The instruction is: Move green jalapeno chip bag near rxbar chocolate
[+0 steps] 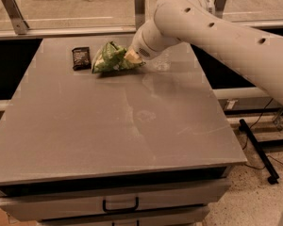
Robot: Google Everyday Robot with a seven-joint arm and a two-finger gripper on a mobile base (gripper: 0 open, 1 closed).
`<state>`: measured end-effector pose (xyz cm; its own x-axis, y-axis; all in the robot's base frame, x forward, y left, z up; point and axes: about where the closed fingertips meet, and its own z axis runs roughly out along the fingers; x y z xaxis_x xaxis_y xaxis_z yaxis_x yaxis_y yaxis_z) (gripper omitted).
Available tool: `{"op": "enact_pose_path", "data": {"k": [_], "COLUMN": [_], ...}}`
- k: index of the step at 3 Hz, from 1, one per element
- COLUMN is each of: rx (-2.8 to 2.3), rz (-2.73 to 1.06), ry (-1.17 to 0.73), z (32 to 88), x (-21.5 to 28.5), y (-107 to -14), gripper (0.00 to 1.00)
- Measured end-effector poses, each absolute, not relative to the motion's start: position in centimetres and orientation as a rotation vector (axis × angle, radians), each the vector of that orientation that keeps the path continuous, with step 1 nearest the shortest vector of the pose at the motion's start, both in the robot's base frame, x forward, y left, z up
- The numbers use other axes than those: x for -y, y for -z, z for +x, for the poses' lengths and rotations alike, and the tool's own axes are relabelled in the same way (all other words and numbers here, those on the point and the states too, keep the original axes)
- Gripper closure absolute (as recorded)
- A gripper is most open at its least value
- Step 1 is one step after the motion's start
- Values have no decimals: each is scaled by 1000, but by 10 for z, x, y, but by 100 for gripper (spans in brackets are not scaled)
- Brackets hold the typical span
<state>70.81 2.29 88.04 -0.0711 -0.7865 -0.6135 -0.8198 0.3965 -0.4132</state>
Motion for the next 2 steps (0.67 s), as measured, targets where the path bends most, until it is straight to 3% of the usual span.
{"op": "enact_pose_path", "data": {"k": [2], "rx": [-1895], "rz": [-1296], "ry": [-116], "z": [706], "x": [-35], "y": [-872], "gripper": [13]}}
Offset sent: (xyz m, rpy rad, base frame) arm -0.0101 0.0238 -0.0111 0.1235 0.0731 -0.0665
